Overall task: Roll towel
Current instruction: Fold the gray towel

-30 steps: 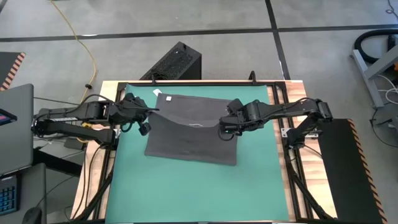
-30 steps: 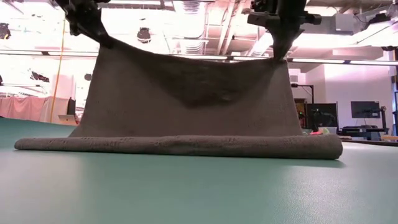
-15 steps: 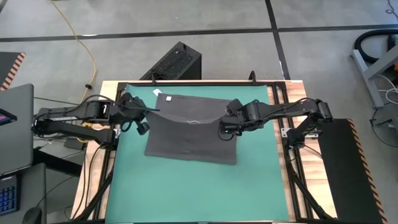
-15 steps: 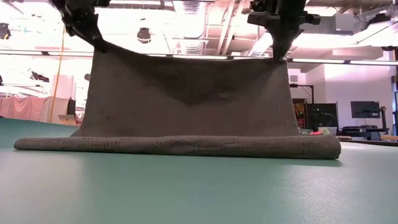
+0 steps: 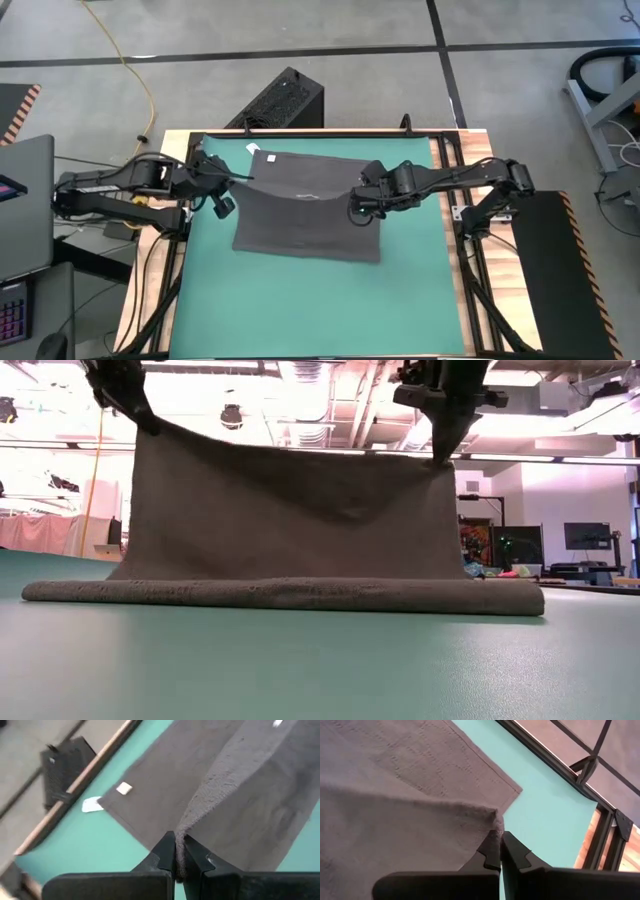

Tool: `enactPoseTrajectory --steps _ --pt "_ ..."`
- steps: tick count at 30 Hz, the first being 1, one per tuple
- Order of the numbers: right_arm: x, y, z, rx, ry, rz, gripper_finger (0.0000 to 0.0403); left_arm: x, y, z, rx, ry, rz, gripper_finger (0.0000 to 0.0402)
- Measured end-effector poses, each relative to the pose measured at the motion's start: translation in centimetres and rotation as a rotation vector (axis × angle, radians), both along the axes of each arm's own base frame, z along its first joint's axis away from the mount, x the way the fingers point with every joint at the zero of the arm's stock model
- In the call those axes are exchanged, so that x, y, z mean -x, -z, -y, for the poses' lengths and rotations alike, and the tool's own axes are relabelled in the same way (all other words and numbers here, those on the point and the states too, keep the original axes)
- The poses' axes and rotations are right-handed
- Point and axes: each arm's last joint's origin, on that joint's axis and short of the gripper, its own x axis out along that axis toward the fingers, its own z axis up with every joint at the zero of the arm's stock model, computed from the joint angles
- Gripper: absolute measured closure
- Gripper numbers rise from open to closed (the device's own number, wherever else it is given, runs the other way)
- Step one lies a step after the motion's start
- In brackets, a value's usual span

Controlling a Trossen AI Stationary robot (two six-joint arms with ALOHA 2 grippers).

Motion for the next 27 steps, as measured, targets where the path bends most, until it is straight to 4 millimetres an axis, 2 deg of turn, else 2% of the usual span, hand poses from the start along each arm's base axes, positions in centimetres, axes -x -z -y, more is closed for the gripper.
enactPoseTrajectory --steps 3,6,13,19,27 --pt "0.1 0.0 0.3 0.001 0.008 -0.008 0.0392 0.1 -1.0 -0.2 -0.071 -0.006 0.011 0.0401" --pt "0.0 0.0 0.6 0.001 0.02 -0.005 0.0392 0.0 -1.1 -0.5 -0.09 -0.003 0.013 0.0401" --pt "0.1 0.0 0.8 0.0 0.036 -0.005 0.0392 -1.1 0.6 -0.8 -0.077 0.022 0.007 0.0401" --pt "1.0 0.1 0.8 -0.016 0.094 -0.058 0.0392 -2.5 2.3 -1.2 -0.085 0.048 -0.055 0.0401" --pt "1.0 0.1 0.6 -0.019 0.083 -0.061 0.0392 -3.0 2.5 -1.9 -0.109 0.042 -0.081 0.0401"
